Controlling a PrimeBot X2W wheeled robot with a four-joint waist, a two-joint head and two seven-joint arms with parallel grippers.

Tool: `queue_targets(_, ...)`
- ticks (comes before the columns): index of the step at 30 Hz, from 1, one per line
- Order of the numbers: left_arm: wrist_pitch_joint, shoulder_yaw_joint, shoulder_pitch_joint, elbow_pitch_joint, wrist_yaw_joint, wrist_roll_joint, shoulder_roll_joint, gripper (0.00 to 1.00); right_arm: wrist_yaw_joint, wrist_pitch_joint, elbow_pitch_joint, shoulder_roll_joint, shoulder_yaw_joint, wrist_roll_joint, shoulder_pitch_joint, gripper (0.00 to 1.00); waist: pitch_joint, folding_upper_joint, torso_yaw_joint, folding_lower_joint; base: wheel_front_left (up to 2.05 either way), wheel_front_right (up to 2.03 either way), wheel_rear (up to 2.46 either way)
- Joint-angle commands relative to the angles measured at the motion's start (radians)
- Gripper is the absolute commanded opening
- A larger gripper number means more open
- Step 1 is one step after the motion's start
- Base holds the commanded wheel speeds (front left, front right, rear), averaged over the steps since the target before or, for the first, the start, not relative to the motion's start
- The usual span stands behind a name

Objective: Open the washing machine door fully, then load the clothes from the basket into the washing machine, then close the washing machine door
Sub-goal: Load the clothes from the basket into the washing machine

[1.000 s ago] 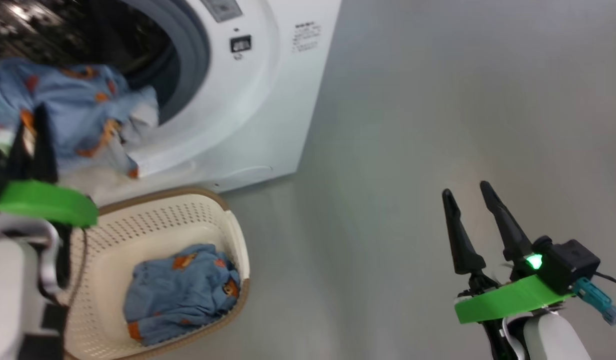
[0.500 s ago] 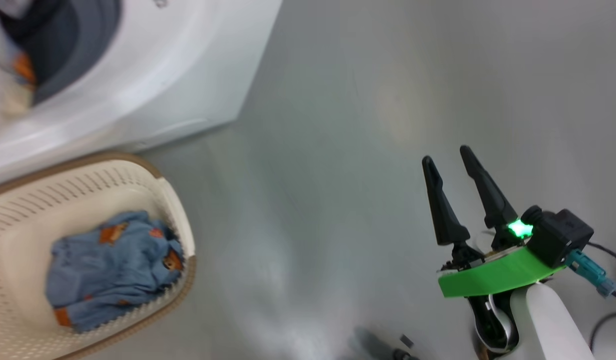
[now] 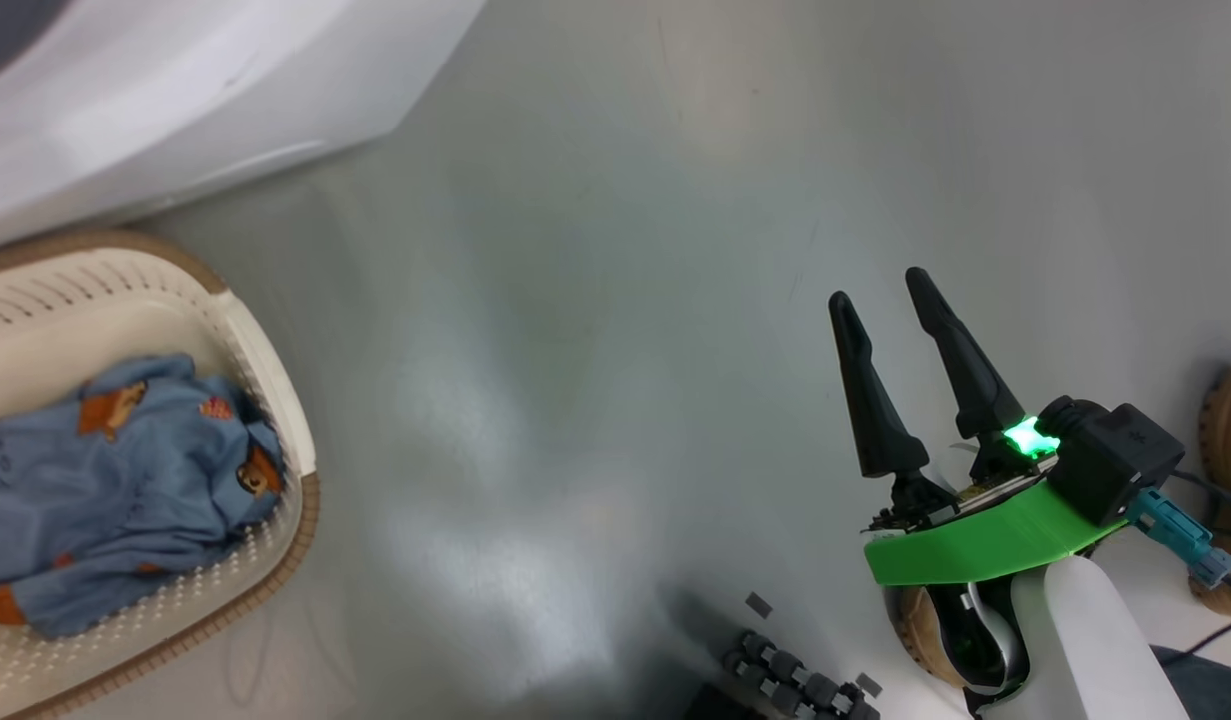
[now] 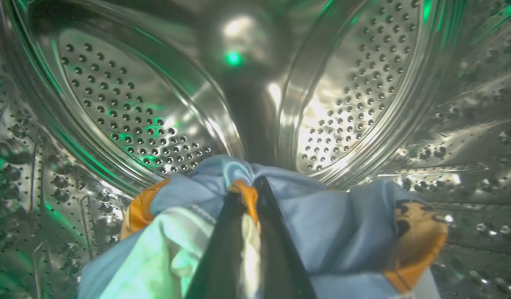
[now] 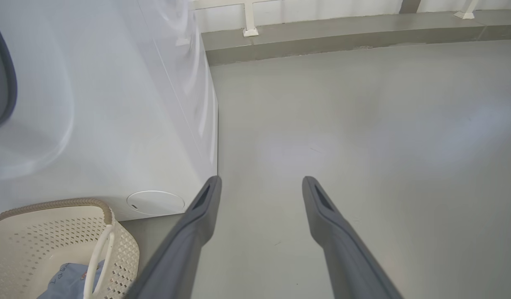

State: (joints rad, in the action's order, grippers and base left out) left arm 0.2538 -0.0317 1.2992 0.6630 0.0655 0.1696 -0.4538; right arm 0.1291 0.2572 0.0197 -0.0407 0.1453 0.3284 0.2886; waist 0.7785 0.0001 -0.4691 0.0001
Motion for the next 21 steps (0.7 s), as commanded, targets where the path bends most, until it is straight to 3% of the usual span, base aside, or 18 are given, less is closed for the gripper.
queue_targets(1, 0.005, 0.004, 0.021, -0.006, -0.005, -0.022, -0.048, 0.0, 0.002, 0.005, -0.027, -0.01, 0.014, 0.002, -0.019, 1.0, 0.03, -0.0001, -0.003, -0.0001, 0.0, 0.0, 0.0)
queue_targets(6, 0.007, 0.003, 0.088, 0.018, 0.002, -0.018, -0.031, 0.0, 0.002, 0.005, -0.034, -0.01, 0.012, -0.013, -0.024, 1.0, 0.042, -0.0001, 0.006, -0.0001, 0.0, 0.0, 0.0)
queue_targets(12, 0.008, -0.08, 0.105, -0.152, 0.032, -0.008, -0.007, 0.0, 0.002, 0.005, -0.04, -0.01, 0.009, -0.029, -0.022, 1.0, 0.05, -0.0001, 0.018, -0.0001, 0.0, 0.0, 0.0)
queue_targets(15, 0.008, -0.082, 0.097, -0.162, 0.028, -0.024, 0.005, 0.0, 0.002, 0.005, -0.038, -0.01, 0.013, -0.034, -0.022, 1.0, 0.051, -0.0001, 0.026, -0.0001, 0.0, 0.0, 0.0)
queue_targets(21, 0.008, -0.048, 0.065, -0.055, 0.019, -0.058, 0.015, 0.0, 0.002, 0.005, -0.033, -0.01, 0.016, -0.034, -0.023, 1.0, 0.042, -0.0001, 0.041, -0.0001, 0.0, 0.0, 0.0)
